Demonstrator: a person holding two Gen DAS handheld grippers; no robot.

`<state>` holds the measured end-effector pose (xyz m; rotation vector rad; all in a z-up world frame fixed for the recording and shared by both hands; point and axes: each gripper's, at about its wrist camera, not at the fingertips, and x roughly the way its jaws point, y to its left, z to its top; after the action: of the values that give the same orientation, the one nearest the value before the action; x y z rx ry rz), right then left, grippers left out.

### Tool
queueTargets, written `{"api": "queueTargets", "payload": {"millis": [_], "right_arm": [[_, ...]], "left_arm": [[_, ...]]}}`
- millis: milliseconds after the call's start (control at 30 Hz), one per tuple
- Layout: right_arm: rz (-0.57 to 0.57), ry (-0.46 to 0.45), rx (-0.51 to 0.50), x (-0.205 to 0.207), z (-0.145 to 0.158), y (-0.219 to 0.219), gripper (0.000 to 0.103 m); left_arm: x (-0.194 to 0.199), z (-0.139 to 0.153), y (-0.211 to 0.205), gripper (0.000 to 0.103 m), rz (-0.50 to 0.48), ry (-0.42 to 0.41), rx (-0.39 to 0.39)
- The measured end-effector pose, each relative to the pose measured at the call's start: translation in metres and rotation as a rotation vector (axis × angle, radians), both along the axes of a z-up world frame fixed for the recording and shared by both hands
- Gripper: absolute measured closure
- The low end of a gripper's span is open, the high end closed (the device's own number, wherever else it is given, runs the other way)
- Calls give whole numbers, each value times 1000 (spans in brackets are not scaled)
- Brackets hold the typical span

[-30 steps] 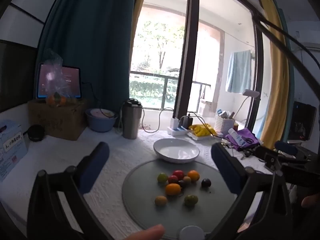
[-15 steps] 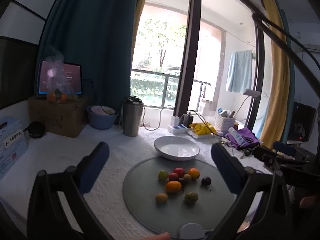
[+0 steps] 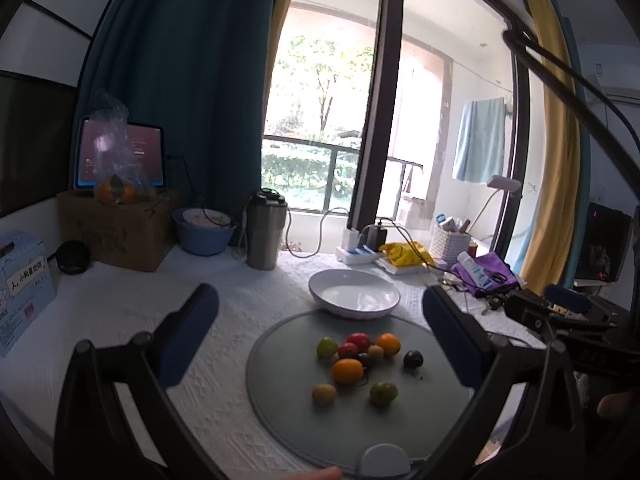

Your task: Organize fruits

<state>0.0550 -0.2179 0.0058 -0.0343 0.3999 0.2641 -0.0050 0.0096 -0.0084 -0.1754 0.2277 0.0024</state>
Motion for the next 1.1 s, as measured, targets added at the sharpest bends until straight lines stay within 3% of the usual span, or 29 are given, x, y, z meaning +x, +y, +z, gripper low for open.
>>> {"api": "queueTargets", "payload": {"millis": [1100], "right_arm": [[-5,-2,4,1,1,0,9]], "left_arm": [[6,1,1,0,-14,36,-27]]}}
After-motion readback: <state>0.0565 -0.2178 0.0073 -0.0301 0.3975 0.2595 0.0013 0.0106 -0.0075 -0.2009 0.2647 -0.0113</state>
